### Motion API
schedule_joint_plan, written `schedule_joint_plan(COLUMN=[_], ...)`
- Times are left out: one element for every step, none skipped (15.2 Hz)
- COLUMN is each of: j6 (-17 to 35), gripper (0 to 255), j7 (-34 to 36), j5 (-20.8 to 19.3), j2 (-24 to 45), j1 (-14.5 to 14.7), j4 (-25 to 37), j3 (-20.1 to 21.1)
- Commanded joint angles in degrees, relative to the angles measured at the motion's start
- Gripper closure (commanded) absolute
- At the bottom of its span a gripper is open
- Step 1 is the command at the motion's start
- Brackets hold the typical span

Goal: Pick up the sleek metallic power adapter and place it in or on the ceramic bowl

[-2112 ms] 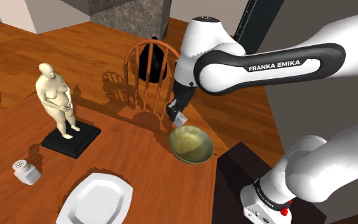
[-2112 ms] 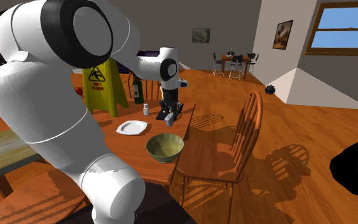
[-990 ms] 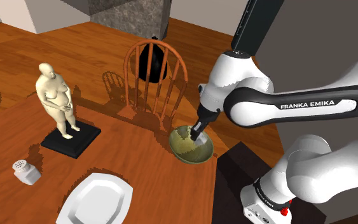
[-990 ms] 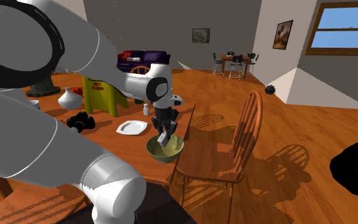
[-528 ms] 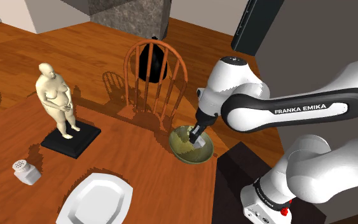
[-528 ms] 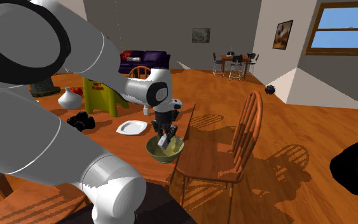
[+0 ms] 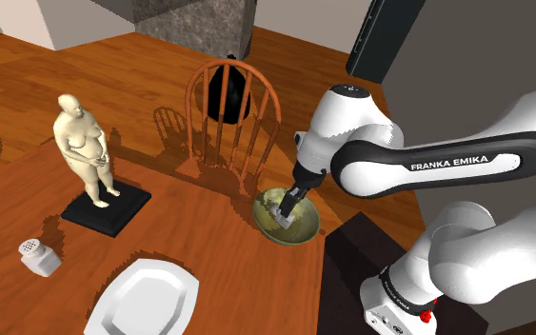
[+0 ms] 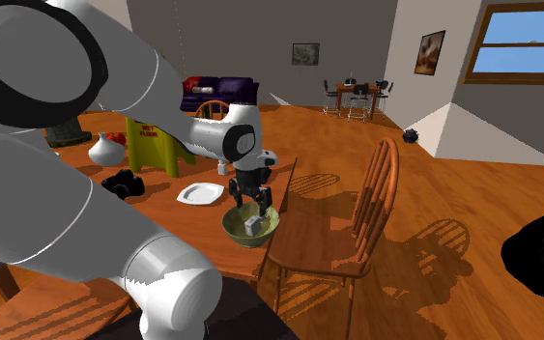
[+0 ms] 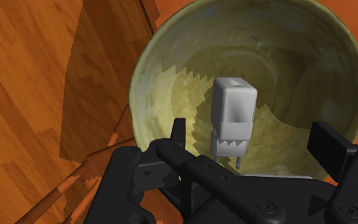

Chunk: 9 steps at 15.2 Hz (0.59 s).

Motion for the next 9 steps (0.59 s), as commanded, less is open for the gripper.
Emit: schedule_joint_plan(j6=[0.0, -2.5, -4.9, -7.2, -9.0, -9.0, -9.1, -9.0, -9.0], gripper=[0, 0, 0, 0, 0, 0, 0, 0, 0], j7=[0.0, 0.0, 0.0, 0.0, 0.0, 0.0, 0.0, 0.0, 0.0], j5=[0.0, -0.1, -0.3, -0.5, -0.6, -0.6, -0.6, -0.6, -0.6], j2=[0.0, -1.4, -2.6, -3.7, -4.5, -4.5, -4.5, -4.5, -4.5], j1=[0.0, 0.0, 0.0, 0.0, 0.0, 0.0, 0.0, 0.0, 0.0], j4=[0.0, 1.1, 2.3, 3.5, 4.6, 4.6, 4.6, 4.6, 4.6], j3=[0.0, -0.3, -0.7, -1.0, -1.2, -1.2, -1.2, -1.2, -1.2])
